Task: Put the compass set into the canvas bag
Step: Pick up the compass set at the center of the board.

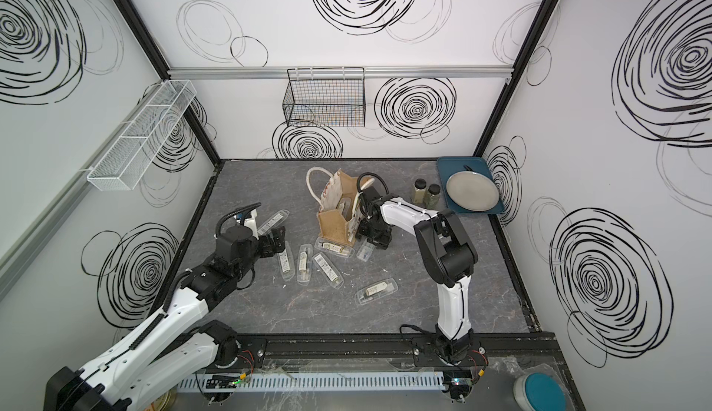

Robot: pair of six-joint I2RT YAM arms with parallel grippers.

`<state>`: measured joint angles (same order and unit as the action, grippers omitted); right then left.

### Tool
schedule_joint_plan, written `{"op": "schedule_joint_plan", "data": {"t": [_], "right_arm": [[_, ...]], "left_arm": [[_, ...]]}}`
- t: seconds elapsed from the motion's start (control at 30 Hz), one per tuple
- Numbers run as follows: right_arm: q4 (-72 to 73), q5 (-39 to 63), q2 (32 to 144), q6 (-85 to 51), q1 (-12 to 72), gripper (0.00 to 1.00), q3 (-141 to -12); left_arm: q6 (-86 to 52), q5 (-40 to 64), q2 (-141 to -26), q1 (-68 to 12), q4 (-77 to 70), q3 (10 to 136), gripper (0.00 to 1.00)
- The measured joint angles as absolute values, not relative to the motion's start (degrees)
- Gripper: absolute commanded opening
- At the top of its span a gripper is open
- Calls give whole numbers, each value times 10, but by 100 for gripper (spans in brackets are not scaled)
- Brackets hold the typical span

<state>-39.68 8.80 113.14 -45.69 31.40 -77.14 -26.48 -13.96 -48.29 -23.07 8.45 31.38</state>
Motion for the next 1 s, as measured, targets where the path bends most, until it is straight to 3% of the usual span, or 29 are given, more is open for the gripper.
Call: {"op": "schedule_joint_plan", "data": {"t": [0.53,1.0], "right_arm": [[-403,51,1103,-403,305,60,-728],[-423,13,1104,-380,307,65,-728]], "left_arm": [[-265,-140,-483,-227,84,314,99],[-268,-139,-491,-227,85,314,99]]}}
